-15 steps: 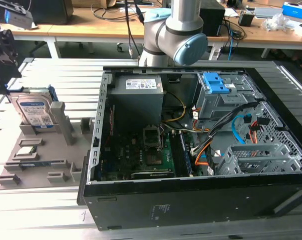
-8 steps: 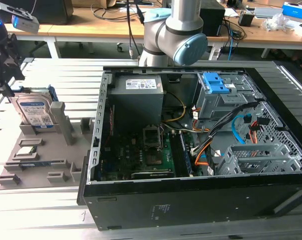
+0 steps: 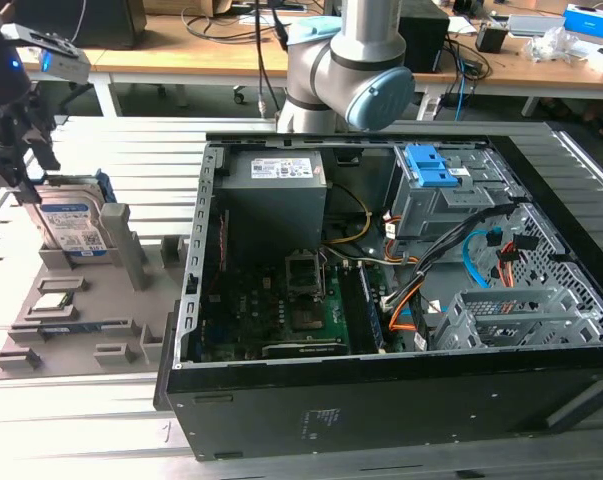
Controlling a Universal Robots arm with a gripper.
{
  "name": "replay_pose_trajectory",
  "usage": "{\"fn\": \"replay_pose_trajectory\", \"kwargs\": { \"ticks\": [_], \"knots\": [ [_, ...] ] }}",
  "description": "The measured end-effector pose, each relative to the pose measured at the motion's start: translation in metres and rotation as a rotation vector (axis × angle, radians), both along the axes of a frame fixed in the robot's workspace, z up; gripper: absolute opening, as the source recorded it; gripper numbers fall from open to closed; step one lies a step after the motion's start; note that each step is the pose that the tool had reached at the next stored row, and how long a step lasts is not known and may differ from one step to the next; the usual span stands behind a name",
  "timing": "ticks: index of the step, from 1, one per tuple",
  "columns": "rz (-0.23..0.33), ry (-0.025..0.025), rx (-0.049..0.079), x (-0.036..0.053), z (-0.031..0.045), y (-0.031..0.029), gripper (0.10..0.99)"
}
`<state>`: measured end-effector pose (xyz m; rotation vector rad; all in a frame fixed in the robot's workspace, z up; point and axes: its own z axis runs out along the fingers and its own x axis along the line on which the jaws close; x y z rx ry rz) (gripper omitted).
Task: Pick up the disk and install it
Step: 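Pick up the disk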
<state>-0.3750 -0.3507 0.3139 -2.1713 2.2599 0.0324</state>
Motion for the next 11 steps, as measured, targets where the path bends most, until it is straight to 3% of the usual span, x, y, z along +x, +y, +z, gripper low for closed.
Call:
{"fn": "replay_pose_trajectory", "kwargs": {
  "ticks": [6,11],
  "knots": [
    [0.0,0.0001,-0.006,0.0035,-0.0138,0.0021,0.659],
    [0.04,0.0005,-0.018,0.0071,-0.0239,0.002,0.659]
  ]
}}
